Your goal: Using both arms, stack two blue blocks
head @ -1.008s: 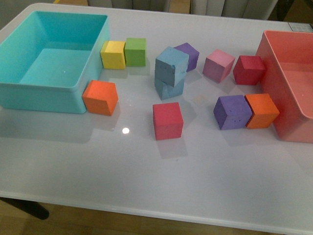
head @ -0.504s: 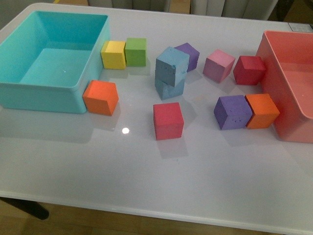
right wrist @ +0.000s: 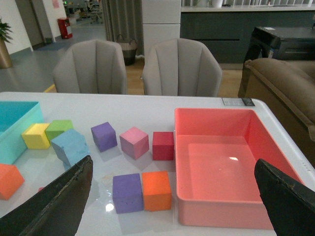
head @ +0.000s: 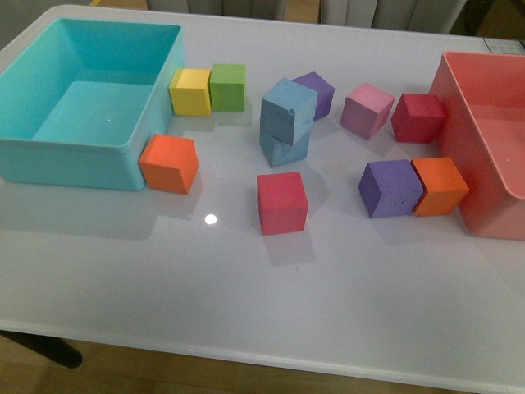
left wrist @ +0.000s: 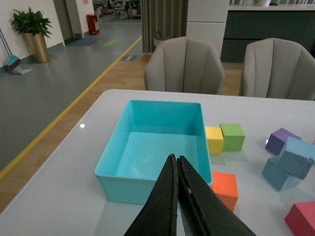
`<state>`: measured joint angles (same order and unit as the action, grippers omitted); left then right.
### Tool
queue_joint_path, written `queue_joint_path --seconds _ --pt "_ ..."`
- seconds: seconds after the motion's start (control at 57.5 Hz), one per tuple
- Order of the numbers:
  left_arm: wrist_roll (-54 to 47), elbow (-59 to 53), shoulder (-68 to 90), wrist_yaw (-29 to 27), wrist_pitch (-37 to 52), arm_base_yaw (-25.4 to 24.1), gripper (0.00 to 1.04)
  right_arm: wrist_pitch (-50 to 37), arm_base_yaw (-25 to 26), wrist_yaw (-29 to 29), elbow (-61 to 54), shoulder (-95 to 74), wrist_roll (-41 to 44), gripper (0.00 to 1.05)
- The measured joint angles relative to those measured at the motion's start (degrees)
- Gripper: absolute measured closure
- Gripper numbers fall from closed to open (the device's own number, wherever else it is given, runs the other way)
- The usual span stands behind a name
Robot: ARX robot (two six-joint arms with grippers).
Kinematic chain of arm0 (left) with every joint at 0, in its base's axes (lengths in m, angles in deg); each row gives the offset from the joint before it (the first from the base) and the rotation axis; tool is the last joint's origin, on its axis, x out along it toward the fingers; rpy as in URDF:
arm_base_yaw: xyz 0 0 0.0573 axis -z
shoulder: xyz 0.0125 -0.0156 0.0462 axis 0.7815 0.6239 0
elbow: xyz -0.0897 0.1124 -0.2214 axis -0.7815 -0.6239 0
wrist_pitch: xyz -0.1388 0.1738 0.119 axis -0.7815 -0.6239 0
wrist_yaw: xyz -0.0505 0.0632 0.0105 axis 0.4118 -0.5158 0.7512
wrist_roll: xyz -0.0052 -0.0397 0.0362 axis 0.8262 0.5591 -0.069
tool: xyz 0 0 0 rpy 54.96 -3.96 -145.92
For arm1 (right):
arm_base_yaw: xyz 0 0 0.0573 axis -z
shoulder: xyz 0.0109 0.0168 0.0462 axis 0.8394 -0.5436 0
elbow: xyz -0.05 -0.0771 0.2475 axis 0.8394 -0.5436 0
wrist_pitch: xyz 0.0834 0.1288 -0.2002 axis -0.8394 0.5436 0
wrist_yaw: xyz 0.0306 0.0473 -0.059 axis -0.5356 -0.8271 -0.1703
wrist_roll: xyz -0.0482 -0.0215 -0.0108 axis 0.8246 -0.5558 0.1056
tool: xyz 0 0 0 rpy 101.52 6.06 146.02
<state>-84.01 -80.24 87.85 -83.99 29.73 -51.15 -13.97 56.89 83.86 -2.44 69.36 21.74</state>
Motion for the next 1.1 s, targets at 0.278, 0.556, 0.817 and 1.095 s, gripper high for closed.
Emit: queue_joint_path --seconds 0.278,0.556,0.817,1.095 --pt "0.0 0.0 -9.4 0.0 -8.9 0.0 1.03 0.0 0.0 0.0 0.0 0.0 0.0 0.09" --pt "0.0 0.0 -15.7 0.0 -15.2 0.0 1.03 0.0 0.0 0.0 0.0 0.0 0.0 0.09" --pt "0.0 0.0 -19.8 0.0 -19.3 0.0 1.03 0.0 0.0 0.0 0.0 0.0 0.0 0.09" --pt "0.0 0.0 -30.4 0.0 -30.1 0.0 1.03 0.0 0.0 0.0 0.0 0.0 0.0 0.09"
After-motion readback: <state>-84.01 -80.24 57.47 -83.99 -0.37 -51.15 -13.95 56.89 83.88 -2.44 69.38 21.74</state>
